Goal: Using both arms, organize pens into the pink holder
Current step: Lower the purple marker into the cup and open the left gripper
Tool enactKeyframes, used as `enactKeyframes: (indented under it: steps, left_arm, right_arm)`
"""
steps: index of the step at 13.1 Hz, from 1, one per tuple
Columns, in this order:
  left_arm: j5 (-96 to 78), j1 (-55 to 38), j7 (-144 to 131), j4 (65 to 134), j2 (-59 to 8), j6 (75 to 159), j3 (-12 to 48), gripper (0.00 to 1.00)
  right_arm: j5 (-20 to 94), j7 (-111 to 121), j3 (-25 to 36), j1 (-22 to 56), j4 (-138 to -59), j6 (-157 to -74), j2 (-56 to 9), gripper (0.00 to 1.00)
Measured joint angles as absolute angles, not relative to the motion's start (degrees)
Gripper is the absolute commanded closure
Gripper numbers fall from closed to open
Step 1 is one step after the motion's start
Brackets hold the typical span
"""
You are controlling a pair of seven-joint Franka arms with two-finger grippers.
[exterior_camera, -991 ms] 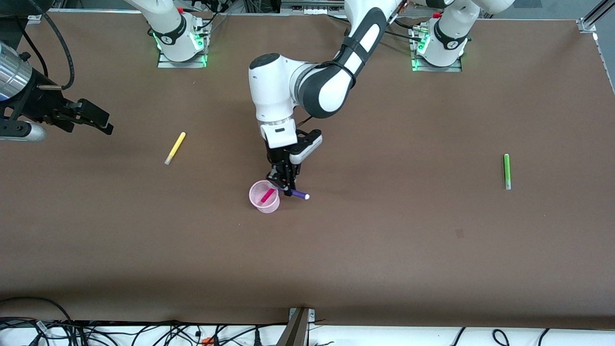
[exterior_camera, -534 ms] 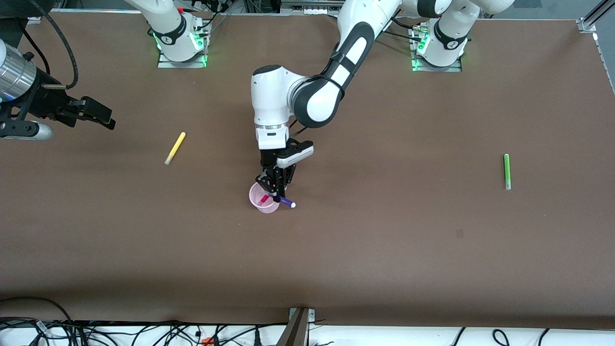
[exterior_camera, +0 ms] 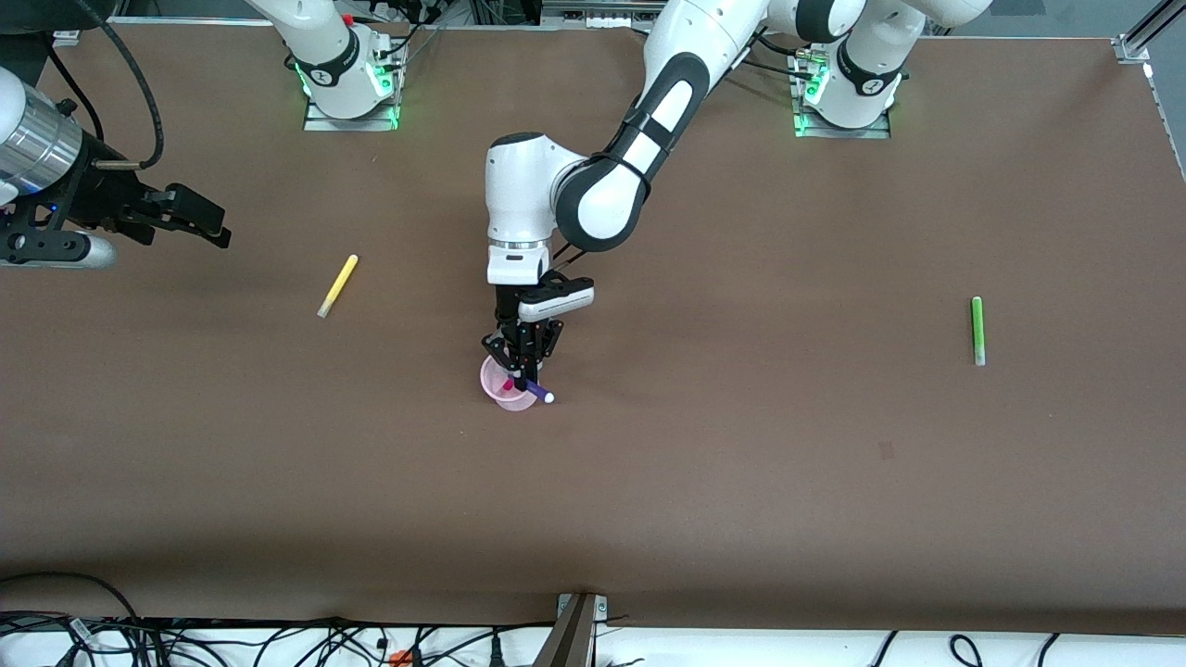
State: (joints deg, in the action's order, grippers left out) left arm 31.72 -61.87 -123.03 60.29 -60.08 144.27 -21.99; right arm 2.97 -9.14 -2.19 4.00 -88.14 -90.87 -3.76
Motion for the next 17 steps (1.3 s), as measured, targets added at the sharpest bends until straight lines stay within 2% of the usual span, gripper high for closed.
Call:
enactKeyframes:
  steps: [17]
  left_arm:
    - [34.0, -63.0, -122.7, 59.3, -63.9, 145.1, -23.6, 1.0]
  right_arm:
    - [2.5, -9.2, -2.6, 3.6, -87.8, -91.7, -3.7, 0.0]
